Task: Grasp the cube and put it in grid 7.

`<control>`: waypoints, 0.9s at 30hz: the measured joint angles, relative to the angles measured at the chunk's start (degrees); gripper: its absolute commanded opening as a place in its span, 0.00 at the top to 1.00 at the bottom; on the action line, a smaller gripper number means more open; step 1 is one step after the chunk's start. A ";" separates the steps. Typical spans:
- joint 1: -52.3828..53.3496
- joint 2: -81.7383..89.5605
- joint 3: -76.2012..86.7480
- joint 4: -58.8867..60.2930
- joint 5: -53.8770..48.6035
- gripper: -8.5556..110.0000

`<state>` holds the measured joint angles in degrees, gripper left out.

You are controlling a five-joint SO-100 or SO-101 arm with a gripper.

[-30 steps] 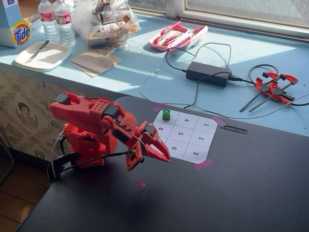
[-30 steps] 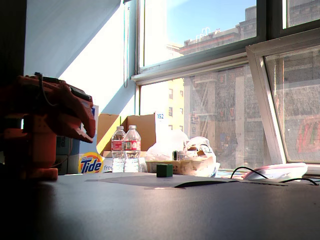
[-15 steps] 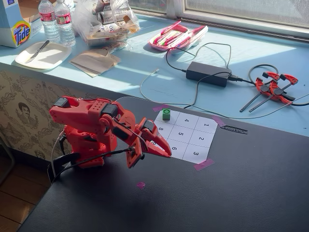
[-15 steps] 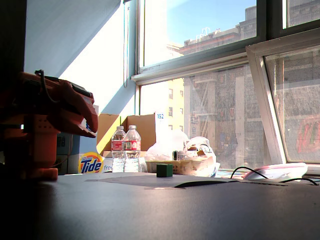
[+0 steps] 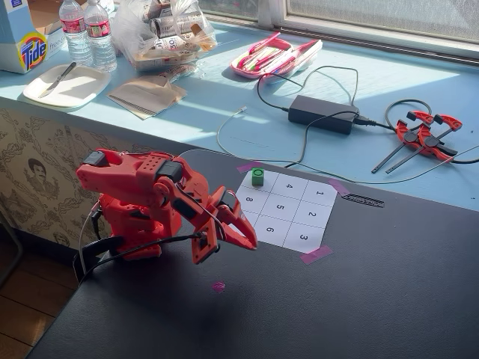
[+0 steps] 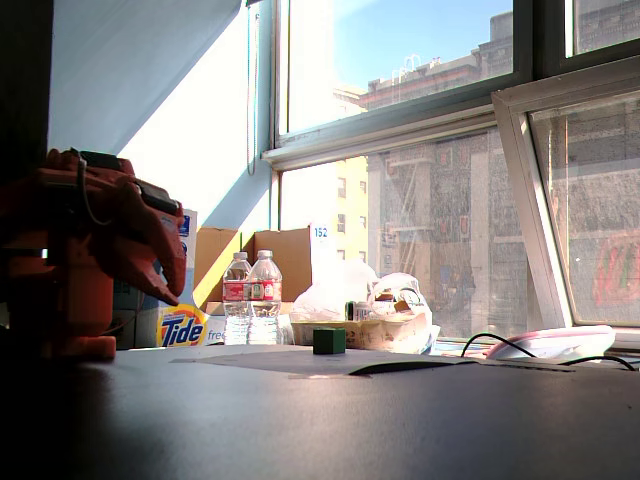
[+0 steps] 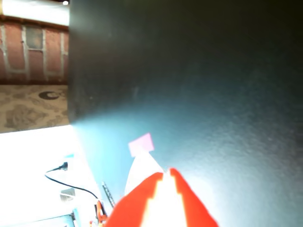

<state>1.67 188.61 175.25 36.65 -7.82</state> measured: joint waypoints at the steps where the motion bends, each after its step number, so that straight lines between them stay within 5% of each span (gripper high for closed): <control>1: 0.00 0.00 0.00 0.79 0.00 0.93; 27: 0.62 0.00 0.00 7.91 0.53 0.93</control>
